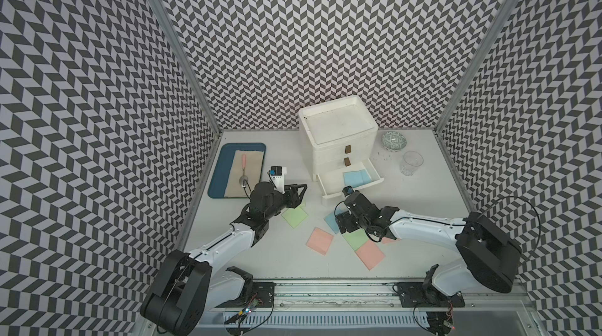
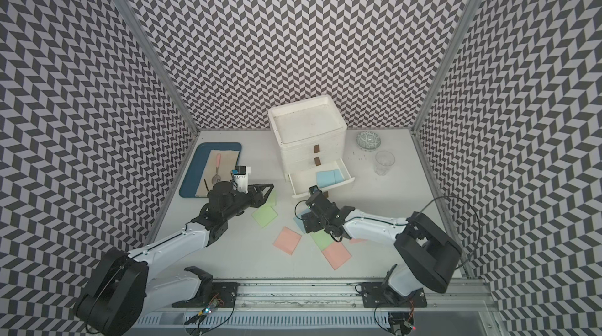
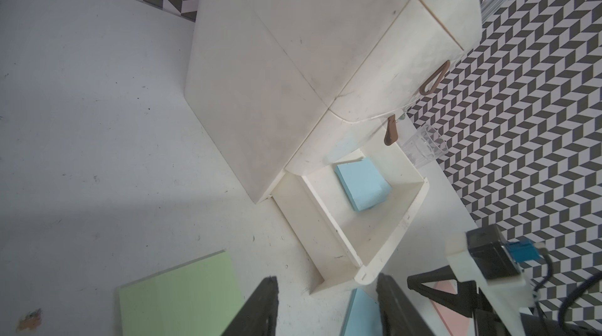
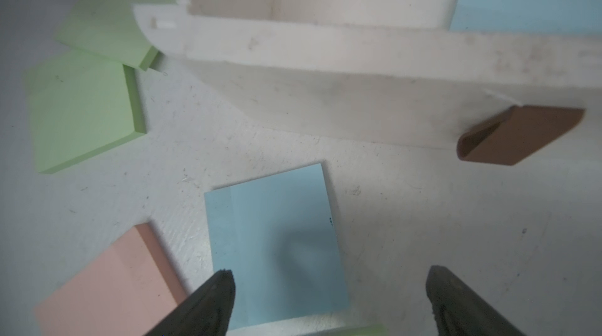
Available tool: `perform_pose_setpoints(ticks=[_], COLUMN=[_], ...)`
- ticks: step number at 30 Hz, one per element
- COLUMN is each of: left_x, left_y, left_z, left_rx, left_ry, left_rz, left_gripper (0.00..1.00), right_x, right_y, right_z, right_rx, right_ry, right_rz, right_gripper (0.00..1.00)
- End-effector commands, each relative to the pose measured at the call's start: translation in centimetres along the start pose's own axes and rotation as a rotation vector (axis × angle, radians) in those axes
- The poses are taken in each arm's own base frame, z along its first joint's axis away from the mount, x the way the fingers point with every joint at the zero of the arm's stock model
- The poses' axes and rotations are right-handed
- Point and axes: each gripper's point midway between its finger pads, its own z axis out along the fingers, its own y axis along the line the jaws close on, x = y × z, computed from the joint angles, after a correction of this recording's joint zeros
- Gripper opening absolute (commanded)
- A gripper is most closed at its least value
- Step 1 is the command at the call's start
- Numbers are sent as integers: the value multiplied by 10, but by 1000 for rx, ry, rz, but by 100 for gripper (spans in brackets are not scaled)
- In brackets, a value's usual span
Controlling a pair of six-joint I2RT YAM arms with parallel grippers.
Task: Please put the sticky notes in the drawer by color
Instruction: Pick up the sticky notes from the center of the board.
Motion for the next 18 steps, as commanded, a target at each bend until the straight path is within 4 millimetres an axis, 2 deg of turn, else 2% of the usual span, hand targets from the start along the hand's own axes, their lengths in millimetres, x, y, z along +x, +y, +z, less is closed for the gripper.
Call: perform_pose_setpoints(ticks=[1, 5, 11, 18], left_x=[-2, -2, -1, -1], left_y=[0, 0, 1, 0], left_z=[1, 1, 3, 3], left_rx=[8, 5, 0, 5], left_ry=[-9, -10, -6, -2], left_rz=[7, 10, 10, 9], left_gripper=[52, 52, 52, 52], right_x=[9, 16, 31, 44], right_y=[17, 24, 23, 43], right_z=[10, 16, 27, 32], right_rx=[-74, -66, 19, -26], right_ry=[39, 57, 109, 144], right_rz=[-49, -90, -159, -175], right_gripper=[100, 100, 100, 100])
